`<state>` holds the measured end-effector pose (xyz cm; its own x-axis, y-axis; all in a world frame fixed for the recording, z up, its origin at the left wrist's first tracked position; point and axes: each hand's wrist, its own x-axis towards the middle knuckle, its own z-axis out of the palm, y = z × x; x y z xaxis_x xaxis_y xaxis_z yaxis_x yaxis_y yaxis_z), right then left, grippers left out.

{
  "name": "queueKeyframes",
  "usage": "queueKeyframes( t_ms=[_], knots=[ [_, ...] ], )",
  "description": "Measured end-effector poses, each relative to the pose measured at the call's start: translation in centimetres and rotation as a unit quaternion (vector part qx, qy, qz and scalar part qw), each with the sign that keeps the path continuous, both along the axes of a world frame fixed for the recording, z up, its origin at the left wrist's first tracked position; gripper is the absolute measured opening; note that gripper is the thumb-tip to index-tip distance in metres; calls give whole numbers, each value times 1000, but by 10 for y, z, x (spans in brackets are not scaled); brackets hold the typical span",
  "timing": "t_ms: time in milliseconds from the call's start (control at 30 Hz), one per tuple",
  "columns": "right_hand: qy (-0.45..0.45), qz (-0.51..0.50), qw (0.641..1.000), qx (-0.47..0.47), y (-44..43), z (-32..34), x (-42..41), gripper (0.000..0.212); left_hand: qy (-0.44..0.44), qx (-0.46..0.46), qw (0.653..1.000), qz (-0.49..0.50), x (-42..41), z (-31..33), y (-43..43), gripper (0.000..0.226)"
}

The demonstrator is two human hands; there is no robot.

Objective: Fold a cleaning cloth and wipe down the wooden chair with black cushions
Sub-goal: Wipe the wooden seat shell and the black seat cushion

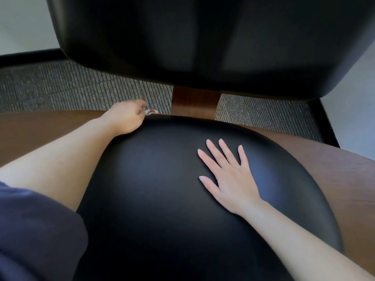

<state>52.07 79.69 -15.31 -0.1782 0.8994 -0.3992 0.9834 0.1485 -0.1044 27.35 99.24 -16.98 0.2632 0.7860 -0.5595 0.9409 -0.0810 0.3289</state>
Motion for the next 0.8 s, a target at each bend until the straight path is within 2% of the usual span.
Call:
queueKeyframes(
  t_ms=[233,333,467,567,633,700,800],
  knots=[
    [-7,2,1000,2,0,-2,0,60,-13,10,995,94,-3,0,5,29],
    [-8,2,1000,-7,0,-1,-1,60,-39,42,990,127,-6,-1,2,22],
    [3,-16,1000,-26,6,1,-10,62,-123,101,980,121,-12,4,-8,24],
    [45,-42,997,-47,20,5,-22,62,-183,130,971,76,-10,15,-21,22],
    [115,-85,989,-41,32,11,-30,59,-224,104,967,55,-8,22,-35,22],
    [172,-115,978,9,46,17,-42,62,-241,66,967,42,-12,25,-47,26],
    [190,-56,979,38,70,19,-67,66,-242,42,969,17,-30,26,-56,49]
  ],
)
